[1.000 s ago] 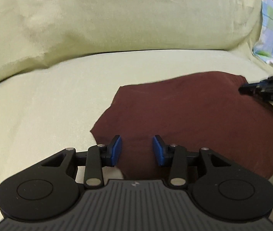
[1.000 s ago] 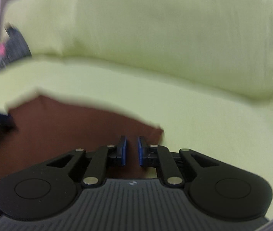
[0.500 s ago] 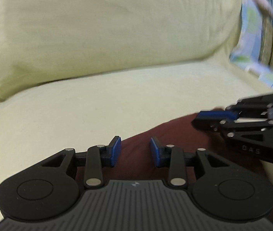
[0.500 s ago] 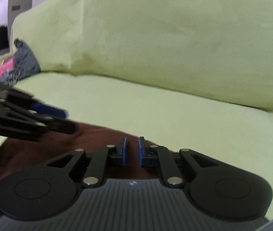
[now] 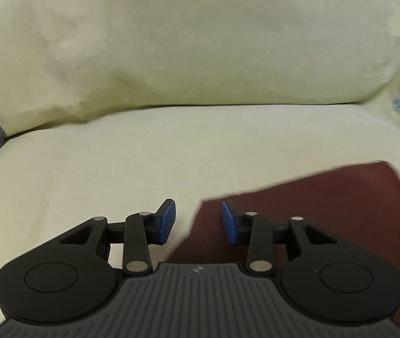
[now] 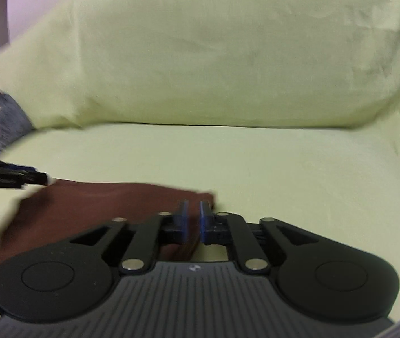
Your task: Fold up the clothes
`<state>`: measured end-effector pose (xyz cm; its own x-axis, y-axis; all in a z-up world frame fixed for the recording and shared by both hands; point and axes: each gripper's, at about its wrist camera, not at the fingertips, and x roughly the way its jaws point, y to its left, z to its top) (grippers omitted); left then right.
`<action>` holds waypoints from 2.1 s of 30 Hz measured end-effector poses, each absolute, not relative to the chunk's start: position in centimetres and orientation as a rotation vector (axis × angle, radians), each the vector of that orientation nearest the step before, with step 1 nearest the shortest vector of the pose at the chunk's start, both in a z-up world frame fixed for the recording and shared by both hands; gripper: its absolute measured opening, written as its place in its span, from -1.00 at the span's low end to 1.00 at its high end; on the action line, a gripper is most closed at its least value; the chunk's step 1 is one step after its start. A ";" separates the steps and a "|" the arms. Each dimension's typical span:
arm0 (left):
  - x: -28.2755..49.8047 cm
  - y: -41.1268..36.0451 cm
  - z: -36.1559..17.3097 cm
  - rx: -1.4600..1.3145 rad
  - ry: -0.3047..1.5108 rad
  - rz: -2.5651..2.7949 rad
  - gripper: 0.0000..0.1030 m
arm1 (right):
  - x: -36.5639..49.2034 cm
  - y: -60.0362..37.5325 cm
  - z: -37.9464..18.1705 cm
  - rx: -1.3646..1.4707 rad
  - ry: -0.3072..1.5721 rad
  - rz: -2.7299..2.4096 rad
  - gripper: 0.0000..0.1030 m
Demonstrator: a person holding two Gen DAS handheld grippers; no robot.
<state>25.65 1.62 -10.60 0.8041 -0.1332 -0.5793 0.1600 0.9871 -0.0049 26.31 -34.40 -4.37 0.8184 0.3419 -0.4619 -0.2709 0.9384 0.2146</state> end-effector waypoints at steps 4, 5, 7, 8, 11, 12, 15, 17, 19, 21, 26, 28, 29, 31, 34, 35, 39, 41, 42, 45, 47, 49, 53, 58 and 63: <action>20.5 0.1 -10.2 0.041 0.651 -0.234 -0.14 | 19.9 -35.7 -4.9 0.135 0.521 0.356 -0.35; 19.5 -0.1 -10.1 0.039 0.666 -0.248 -0.14 | 17.9 -35.3 -5.3 0.061 0.510 0.367 -0.36; 17.4 -0.7 -10.2 0.048 0.688 -0.274 -0.12 | 14.6 -33.4 -6.3 -0.172 0.501 0.377 -0.36; 16.7 -1.0 -10.2 0.061 0.692 -0.279 -0.11 | 13.9 -32.6 -6.7 -0.260 0.499 0.378 -0.38; 15.9 -2.2 -10.5 0.147 0.690 -0.272 -0.08 | 12.8 -29.9 -8.1 -0.509 0.463 0.375 -0.39; 15.9 -2.6 -10.6 0.167 0.693 -0.274 -0.03 | 12.8 -28.7 -8.7 -0.616 0.433 0.372 -0.39; 15.6 -3.4 -10.7 0.181 0.698 -0.272 -0.03 | 13.1 -26.3 -9.9 -0.826 0.364 0.367 -0.43; 15.5 -3.3 -10.6 0.175 0.695 -0.271 -0.03 | 13.1 -25.9 -9.9 -0.868 0.350 0.360 -0.44; 15.7 -3.1 -10.4 0.171 0.690 -0.273 -0.03 | 13.1 -25.9 -9.3 -0.844 0.338 0.351 -0.44; 16.3 -3.1 -10.7 0.172 0.697 -0.266 -0.02 | 13.0 -26.1 -9.3 -0.837 0.326 0.336 -0.45; 16.9 -3.2 -11.4 0.168 0.709 -0.269 -0.01 | 14.2 -25.0 -10.8 -0.879 0.336 0.350 -0.87; 17.1 -3.1 -11.8 0.180 0.717 -0.263 -0.01 | 14.4 -24.9 -10.8 -0.869 0.331 0.359 -1.00; 17.1 -3.0 -11.8 0.183 0.717 -0.259 -0.01 | 14.5 -24.9 -10.7 -0.861 0.326 0.365 -1.00; 17.2 -2.8 -11.9 0.187 0.718 -0.254 -0.01 | 14.1 -25.1 -10.1 -0.850 0.310 0.371 -1.00; 17.2 -2.4 -12.1 0.187 0.726 -0.254 -0.01 | 12.5 -26.1 -8.4 -0.823 0.303 0.366 -1.00; 17.2 -2.4 -12.2 0.189 0.728 -0.255 -0.01 | 12.0 -26.5 -8.2 -0.819 0.307 0.364 -1.00; 17.2 -2.3 -12.2 0.191 0.726 -0.259 -0.01 | 11.9 -26.6 -9.0 -0.812 0.347 0.374 -1.00; 17.0 -2.3 -12.1 0.192 0.721 -0.260 0.00 | 11.7 -26.5 -10.0 -0.819 0.369 0.383 -1.00; 17.0 -2.2 -12.0 0.192 0.720 -0.261 0.00 | 11.6 -26.4 -10.3 -0.819 0.376 0.386 -1.00; 17.1 -1.9 -12.0 0.188 0.723 -0.250 0.00 | 11.7 -26.0 -10.9 -0.798 0.391 0.392 -1.00; 17.1 -1.7 -11.8 0.176 0.724 -0.246 0.00 | 12.3 -25.4 -11.9 -0.791 0.396 0.415 -1.00; 16.9 -1.6 -11.5 0.163 0.717 -0.254 0.03 | 12.5 -25.1 -11.9 -0.795 0.393 0.416 -1.00; 16.8 -1.7 -10.8 0.163 0.691 -0.257 0.07 | 12.0 -25.4 -10.7 -0.792 0.414 0.395 -0.42; 18.0 -2.9 -10.3 0.120 0.663 -0.270 0.07 | 11.9 -26.8 -6.3 -0.563 0.379 0.387 -0.44; 18.5 -5.2 -11.7 0.134 0.663 -0.264 0.07 | 15.5 -27.0 -5.5 -0.239 0.418 0.354 -0.57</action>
